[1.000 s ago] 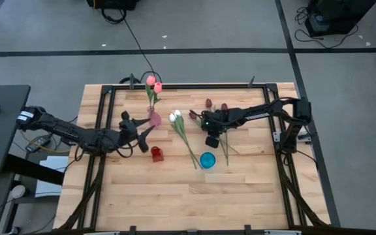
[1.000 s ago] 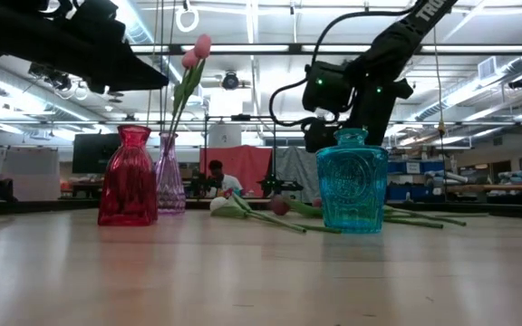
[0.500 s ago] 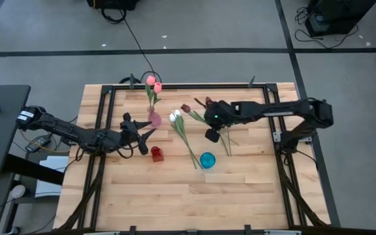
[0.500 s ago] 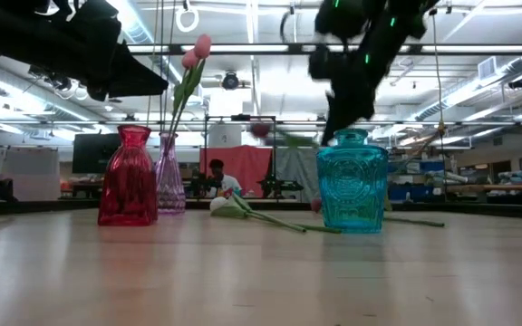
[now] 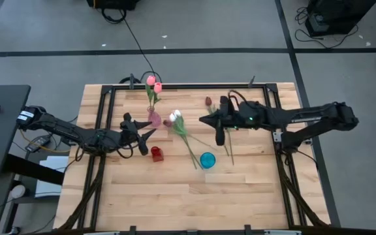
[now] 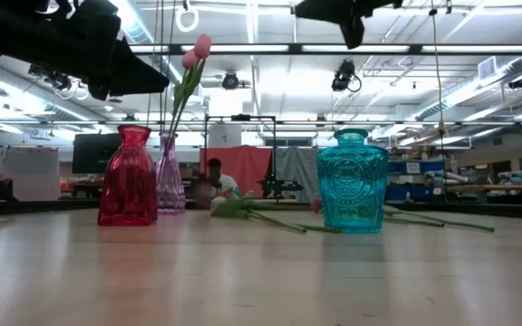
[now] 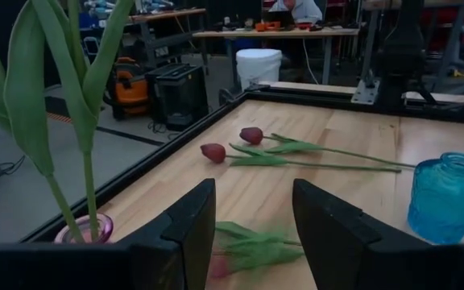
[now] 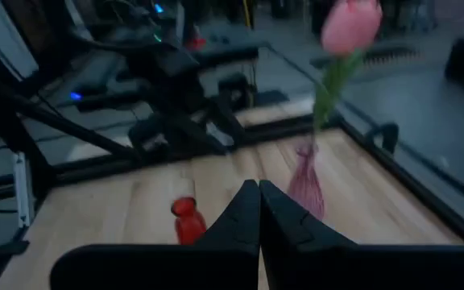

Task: Sort flowers into vase by color
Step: Put the left red flower into the blue vase

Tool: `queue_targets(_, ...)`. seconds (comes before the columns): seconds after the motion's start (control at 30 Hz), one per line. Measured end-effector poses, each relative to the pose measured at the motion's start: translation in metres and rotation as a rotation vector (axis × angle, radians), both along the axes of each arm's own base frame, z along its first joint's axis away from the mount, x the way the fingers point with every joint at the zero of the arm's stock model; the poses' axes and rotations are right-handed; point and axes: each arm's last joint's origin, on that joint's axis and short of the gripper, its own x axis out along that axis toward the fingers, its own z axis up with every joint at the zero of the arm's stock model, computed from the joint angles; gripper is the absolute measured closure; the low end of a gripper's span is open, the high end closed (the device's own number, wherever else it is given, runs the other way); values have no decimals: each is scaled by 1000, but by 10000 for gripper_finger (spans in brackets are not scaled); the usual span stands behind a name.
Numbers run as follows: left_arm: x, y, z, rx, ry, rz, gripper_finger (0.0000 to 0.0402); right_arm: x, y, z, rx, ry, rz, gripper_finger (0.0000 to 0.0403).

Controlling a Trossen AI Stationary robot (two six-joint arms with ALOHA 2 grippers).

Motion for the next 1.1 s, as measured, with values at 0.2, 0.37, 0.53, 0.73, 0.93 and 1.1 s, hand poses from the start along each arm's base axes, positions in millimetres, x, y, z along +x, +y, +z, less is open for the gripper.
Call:
queue_targets(0.2, 0, 0, 2, -5, -27, 14, 231, -9, 2, -19, -20, 68, -65, 393)
queue_targets(0.37, 0, 0, 4, -8, -41, 19, 231, 13, -13, -57, 82, 256, -71, 366)
queue_targets(0.53, 1, 0, 3, -6, -33, 19, 231, 42, -30, -92, 147, 397, -31, 323)
queue_targets(0.73, 1, 0, 2, -2, -21, 20, 231, 74, -45, -116, 235, 627, -17, 275)
queue_targets(0.93, 0, 1, 1, 2, -13, 27, 231, 108, -48, -127, 235, 846, -8, 253)
queue_targets(1.1, 0, 1, 1, 1, -13, 28, 231, 128, -49, -140, 217, 961, 20, 255)
